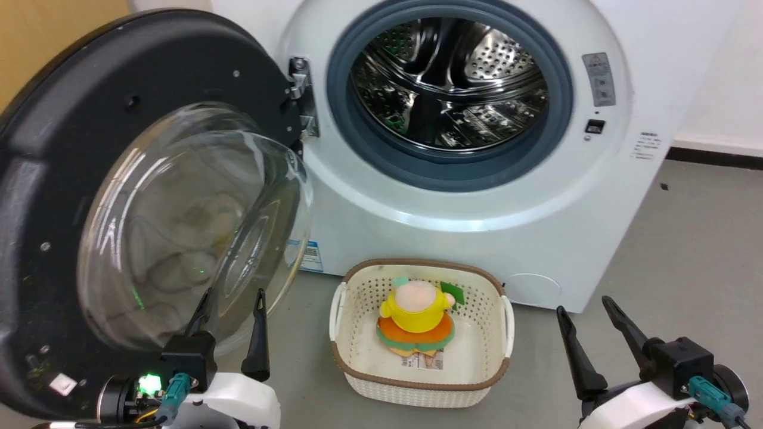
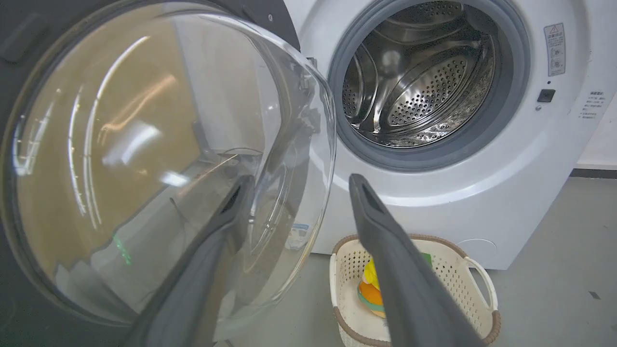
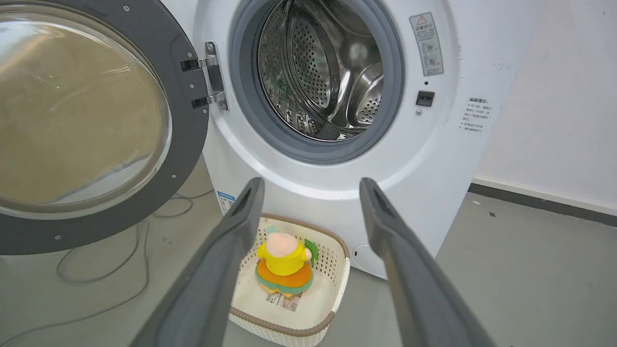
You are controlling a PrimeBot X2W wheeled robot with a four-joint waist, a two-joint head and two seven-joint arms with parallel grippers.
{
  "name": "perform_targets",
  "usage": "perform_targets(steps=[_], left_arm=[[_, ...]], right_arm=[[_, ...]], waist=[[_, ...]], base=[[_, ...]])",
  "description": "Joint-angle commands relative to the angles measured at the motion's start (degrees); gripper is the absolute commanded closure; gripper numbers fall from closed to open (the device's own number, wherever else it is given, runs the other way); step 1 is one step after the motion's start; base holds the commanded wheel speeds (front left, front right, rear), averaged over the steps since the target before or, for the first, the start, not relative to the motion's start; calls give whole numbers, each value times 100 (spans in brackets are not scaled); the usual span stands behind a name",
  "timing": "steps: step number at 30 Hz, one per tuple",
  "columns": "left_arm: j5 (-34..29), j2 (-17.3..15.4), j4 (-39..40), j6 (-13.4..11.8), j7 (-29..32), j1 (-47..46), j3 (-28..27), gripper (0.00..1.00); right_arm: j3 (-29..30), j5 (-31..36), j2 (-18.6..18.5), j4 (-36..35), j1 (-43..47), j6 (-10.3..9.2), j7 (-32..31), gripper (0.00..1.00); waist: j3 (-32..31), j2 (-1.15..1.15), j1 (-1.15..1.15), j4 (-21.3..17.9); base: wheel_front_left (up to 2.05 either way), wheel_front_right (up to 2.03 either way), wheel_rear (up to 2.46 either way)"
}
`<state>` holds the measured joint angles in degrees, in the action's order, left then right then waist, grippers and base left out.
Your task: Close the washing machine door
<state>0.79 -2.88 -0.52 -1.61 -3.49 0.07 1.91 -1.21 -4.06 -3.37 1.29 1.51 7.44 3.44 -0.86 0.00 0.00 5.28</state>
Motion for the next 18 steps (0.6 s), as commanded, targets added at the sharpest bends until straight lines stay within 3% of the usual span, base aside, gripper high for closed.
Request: perform_targets(steps=[1, 18], left_arm=[[57, -14, 5, -42, -62, 91, 17, 0], [137, -17, 201, -212, -266, 254, -37, 0]], right_arm=[[-23, -50, -22, 19, 68, 1, 68, 0], [-286, -306, -139, 101, -42, 2, 226, 0]], waist=[[-26, 0, 0, 109], [0, 0, 0, 652]], base=[[0, 0, 0], [0, 0, 0]])
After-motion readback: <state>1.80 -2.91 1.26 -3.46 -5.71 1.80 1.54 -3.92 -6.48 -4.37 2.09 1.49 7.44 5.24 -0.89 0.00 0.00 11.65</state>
